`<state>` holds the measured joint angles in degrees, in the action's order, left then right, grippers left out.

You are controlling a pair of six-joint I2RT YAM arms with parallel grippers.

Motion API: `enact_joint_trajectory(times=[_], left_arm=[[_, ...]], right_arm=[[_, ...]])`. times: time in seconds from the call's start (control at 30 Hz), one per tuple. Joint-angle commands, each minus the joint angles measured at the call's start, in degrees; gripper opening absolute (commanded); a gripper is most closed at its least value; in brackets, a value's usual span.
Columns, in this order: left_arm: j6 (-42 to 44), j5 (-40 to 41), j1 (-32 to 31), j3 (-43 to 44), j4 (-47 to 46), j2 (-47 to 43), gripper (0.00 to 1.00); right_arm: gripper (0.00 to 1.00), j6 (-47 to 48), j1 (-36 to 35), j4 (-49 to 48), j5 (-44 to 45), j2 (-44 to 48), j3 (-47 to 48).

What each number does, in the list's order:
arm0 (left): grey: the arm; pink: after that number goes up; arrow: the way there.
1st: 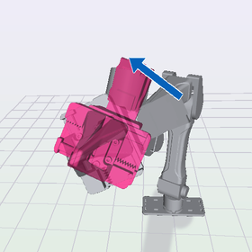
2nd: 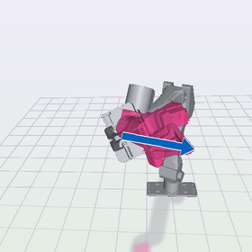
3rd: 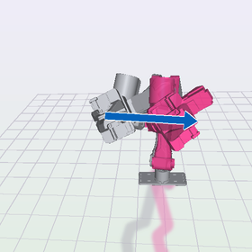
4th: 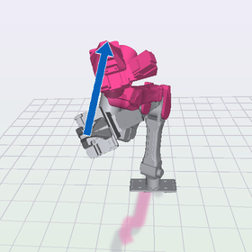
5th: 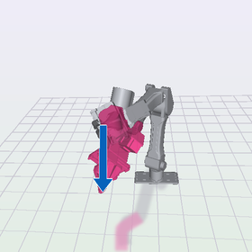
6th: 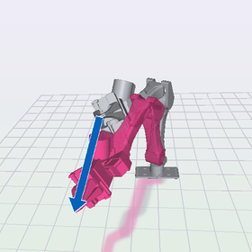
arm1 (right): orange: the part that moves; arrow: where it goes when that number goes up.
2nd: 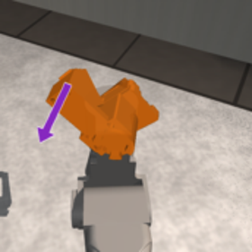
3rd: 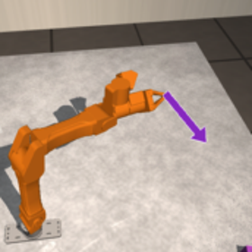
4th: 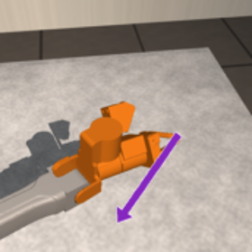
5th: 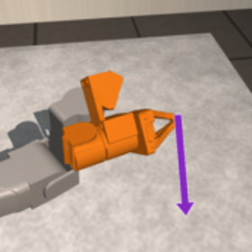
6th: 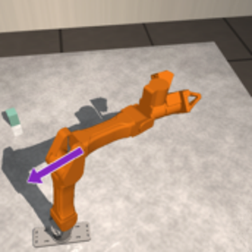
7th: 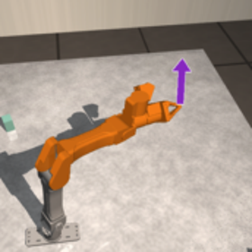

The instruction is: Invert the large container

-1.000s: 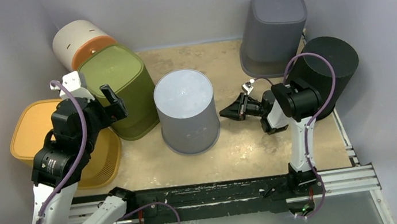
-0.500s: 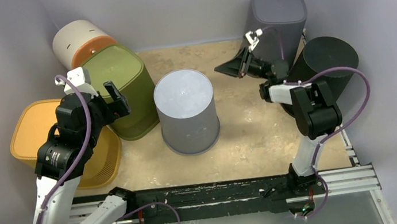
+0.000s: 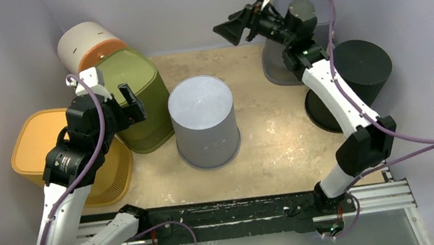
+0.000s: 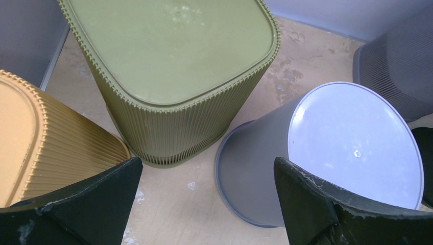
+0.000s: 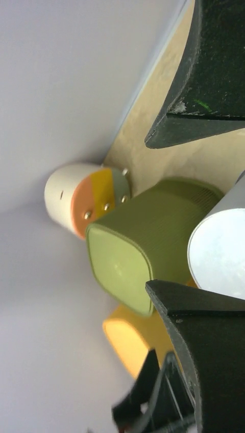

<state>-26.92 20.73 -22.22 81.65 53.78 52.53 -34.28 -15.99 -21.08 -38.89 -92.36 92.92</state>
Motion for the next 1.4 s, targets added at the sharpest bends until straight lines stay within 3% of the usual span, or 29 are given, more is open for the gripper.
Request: enact_joint_trajectory(times=[0.0,0.13,0.3,0.53,0.8,1.17,1.37], left_arm=[[0.7,-0.7,-0.2,-0.5,-4.0,0.2,0.97],[1.1,0.0,-0.2,-1.4,-4.9,1.0,0.97],[0.8,0.2,-0.1,-3.4,-7.1,1.1,0.97],[1.3,2.3,-0.2,-7.6,-11.1,-0.3,0.97],[3.7,5.3,-0.1,-11.5,-15.0,-1.0,0.97],[12.3,8.7,-0.1,-16.2,-28.8,-1.9,0.97],[15.6,7.2,-0.2,-14.4,-30.1,2.1,0.97]], right_arm=[[1.0,24.9,-6.1,27.0,25.1,2.0,2.1],[1.0,32.7,-12.1,28.2,47.9,3.0,-1.3],[1.0,32.3,-12.7,24.2,58.1,5.9,-9.4],[1.0,31.1,-12.7,17.0,56.4,14.4,-21.3],[1.0,28.4,-12.7,14.8,52.7,19.8,-27.3],[1.0,27.2,-12.7,14.2,54.9,20.3,-28.5],[1.0,27.9,-12.7,13.8,55.3,21.2,-28.3]])
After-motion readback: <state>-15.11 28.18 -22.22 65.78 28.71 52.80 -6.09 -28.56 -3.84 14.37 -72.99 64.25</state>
